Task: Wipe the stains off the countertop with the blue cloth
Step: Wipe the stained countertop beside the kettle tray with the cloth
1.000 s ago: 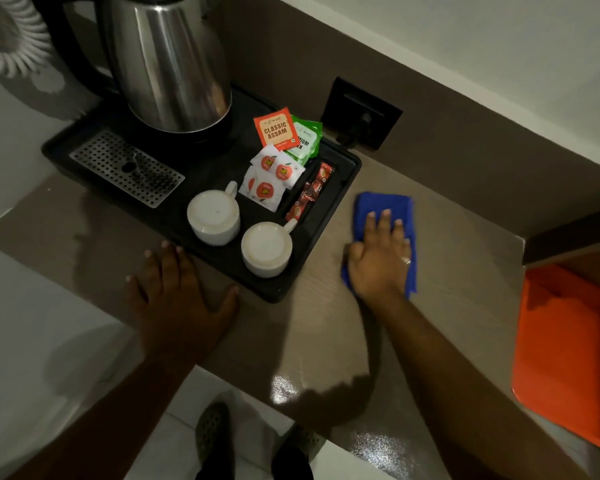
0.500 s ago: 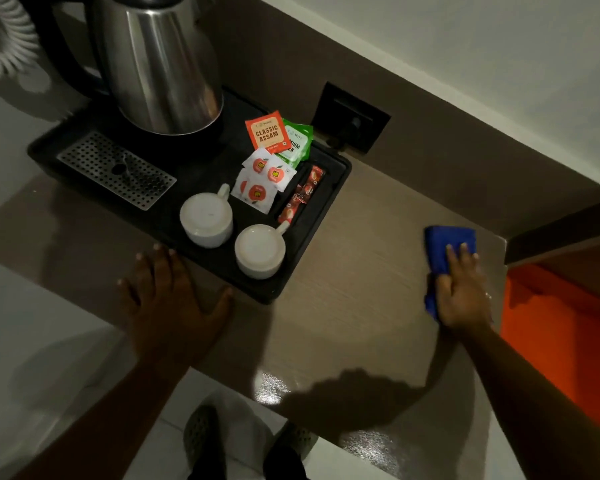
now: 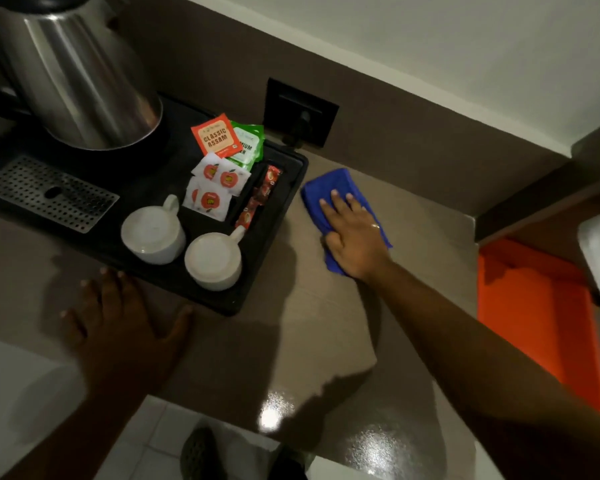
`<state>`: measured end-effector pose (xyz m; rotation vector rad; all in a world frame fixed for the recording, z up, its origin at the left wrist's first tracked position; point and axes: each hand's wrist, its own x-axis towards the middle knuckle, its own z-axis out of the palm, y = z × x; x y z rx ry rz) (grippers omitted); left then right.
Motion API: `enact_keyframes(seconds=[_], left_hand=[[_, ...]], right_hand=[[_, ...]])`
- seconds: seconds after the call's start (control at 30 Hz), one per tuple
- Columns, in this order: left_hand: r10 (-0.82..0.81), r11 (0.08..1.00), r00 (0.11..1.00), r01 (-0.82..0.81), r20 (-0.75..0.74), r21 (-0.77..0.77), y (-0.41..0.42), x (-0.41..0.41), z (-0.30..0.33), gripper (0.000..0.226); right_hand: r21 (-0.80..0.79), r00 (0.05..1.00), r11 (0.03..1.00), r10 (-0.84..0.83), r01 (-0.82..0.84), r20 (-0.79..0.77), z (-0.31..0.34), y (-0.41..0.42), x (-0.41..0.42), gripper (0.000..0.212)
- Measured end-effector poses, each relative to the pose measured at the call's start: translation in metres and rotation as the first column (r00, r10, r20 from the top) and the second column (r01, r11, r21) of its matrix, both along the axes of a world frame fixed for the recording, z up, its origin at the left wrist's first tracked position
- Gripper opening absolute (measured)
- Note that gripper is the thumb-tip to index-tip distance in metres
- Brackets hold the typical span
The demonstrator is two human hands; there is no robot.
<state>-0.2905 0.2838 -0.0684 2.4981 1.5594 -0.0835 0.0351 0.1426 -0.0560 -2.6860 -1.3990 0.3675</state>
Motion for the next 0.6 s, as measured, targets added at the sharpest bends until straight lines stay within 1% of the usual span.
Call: enact_keyframes(seconds=[0.03,0.07,0.1,0.13,0.17,0.23,0.3,0.33,0.4,0.43,0.47,0.5,0.57,0.6], left_hand=[[-0.002,1.000,1.000,0.002,-0.008,0.002,0.000,0.000,-0.001,0.113],[-0.003,1.000,1.000,0.003,-0.014,0.006,-0.001,0.000,-0.002,0.112],[-0.002,1.000,1.000,0.003,-0.011,0.012,-0.002,-0.001,-0.003,0.110],[-0.003,1.000,1.000,0.003,-0.002,0.019,-0.002,-0.001,-0.003,0.109],[-0.005,1.000,1.000,0.005,0.007,0.025,-0.003,-0.001,-0.004,0.107],[-0.009,0.999,1.000,0.009,0.016,0.031,-0.002,-0.002,-0.006,0.106],[-0.007,1.000,1.000,0.006,0.030,0.026,0.000,-0.002,-0.007,0.106],[-0.008,1.000,0.999,0.007,0.037,0.024,-0.001,-0.001,-0.007,0.106],[-0.017,1.000,0.999,0.016,0.045,0.027,-0.001,-0.003,-0.006,0.105],[-0.022,0.999,0.999,0.021,0.046,0.025,0.000,-0.003,-0.006,0.105],[-0.028,0.999,0.998,0.027,0.050,0.021,0.000,-0.004,-0.005,0.105],[-0.031,0.999,0.998,0.030,0.055,0.017,0.000,-0.005,-0.005,0.105],[-0.030,0.999,0.997,0.030,0.065,0.012,-0.002,-0.005,-0.002,0.107],[-0.029,1.000,0.997,0.028,0.075,0.011,-0.003,-0.006,-0.001,0.107]], right_hand=[[0.011,0.999,0.999,0.042,-0.042,-0.009,0.001,-0.025,0.010,0.064],[0.031,1.000,0.999,0.012,-0.012,-0.013,0.002,-0.052,0.021,0.064],[0.044,0.996,0.995,-0.089,0.089,-0.016,0.002,-0.080,0.030,0.064],[0.049,0.973,0.972,-0.229,0.229,-0.015,0.003,-0.107,0.037,0.065],[0.048,0.929,0.928,-0.369,0.369,-0.001,0.003,-0.132,0.040,0.065],[0.041,0.821,0.822,-0.569,0.568,0.047,-0.003,-0.159,0.033,0.066],[0.057,0.703,0.710,-0.703,0.702,0.108,-0.010,-0.154,0.019,0.062],[0.067,0.625,0.635,-0.771,0.770,0.119,-0.012,-0.142,0.012,0.060],[0.055,0.450,0.455,-0.889,0.889,0.086,-0.010,-0.102,-0.008,0.059],[0.034,0.412,0.415,-0.908,0.909,0.073,-0.007,-0.079,-0.020,0.060],[0.021,0.445,0.448,-0.892,0.894,0.080,-0.006,-0.057,-0.036,0.060],[0.024,0.539,0.543,-0.837,0.839,0.097,-0.008,-0.035,-0.057,0.061],[0.051,0.781,0.788,-0.615,0.614,0.104,-0.011,-0.003,-0.106,0.063],[0.061,0.877,0.881,-0.473,0.469,0.087,-0.013,0.004,-0.130,0.063]])
